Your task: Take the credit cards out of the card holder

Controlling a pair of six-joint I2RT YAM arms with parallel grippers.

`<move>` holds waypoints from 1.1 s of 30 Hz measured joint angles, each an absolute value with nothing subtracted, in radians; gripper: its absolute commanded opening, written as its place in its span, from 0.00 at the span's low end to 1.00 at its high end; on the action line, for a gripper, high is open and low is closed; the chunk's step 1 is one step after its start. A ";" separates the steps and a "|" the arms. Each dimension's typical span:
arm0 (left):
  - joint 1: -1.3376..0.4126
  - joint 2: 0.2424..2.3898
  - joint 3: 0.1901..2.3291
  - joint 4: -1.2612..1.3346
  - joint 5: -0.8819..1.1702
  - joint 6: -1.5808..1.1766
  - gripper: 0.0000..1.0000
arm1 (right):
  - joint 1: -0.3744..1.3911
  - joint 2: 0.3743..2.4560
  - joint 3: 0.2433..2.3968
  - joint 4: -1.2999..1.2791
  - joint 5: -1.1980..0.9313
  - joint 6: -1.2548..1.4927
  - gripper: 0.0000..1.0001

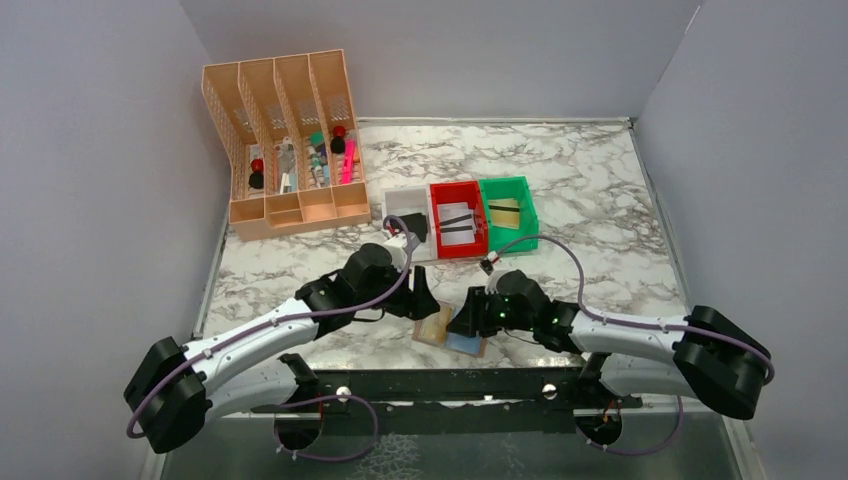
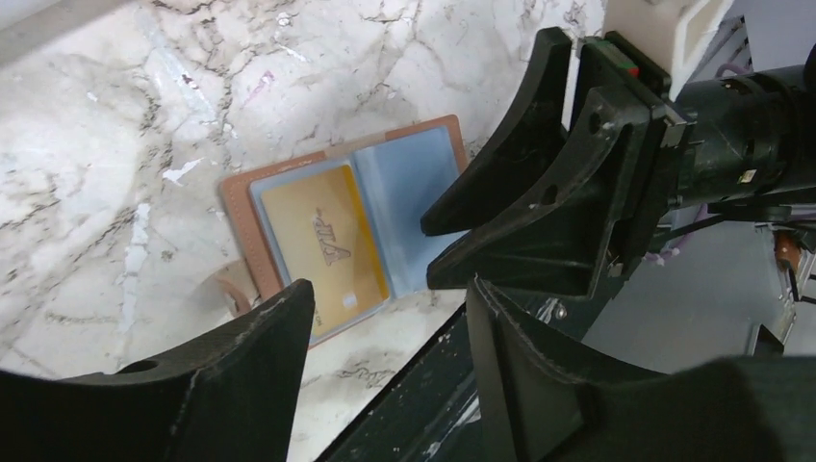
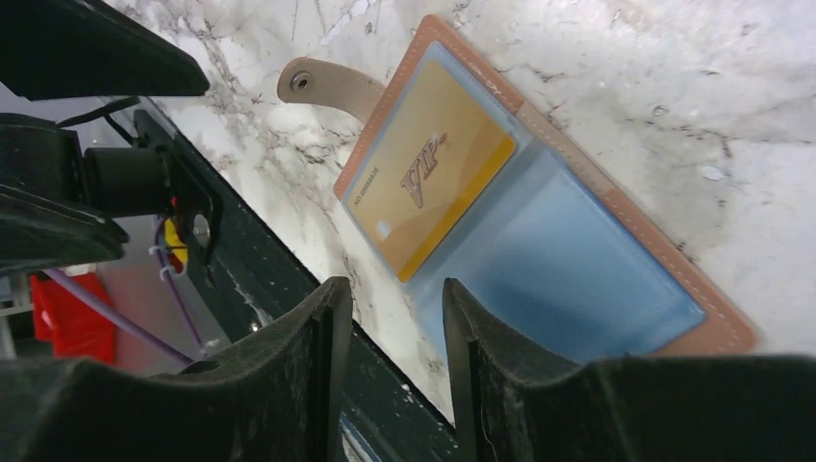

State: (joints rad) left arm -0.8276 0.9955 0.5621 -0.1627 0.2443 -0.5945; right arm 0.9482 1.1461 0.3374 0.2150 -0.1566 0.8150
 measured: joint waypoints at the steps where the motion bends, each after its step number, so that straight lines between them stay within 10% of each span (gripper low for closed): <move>1: -0.839 1.008 0.562 -0.151 0.237 -0.603 0.57 | 0.948 1.163 0.337 0.234 -0.167 0.826 0.43; 33: -0.945 1.311 0.541 -0.093 0.064 -0.700 0.44 | 0.948 1.341 0.339 0.336 -0.170 0.969 0.40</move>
State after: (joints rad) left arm -0.9447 1.3109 0.5407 -0.0929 0.0635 -0.7002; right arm 0.9482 1.3415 0.3393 0.3355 -0.1696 0.9688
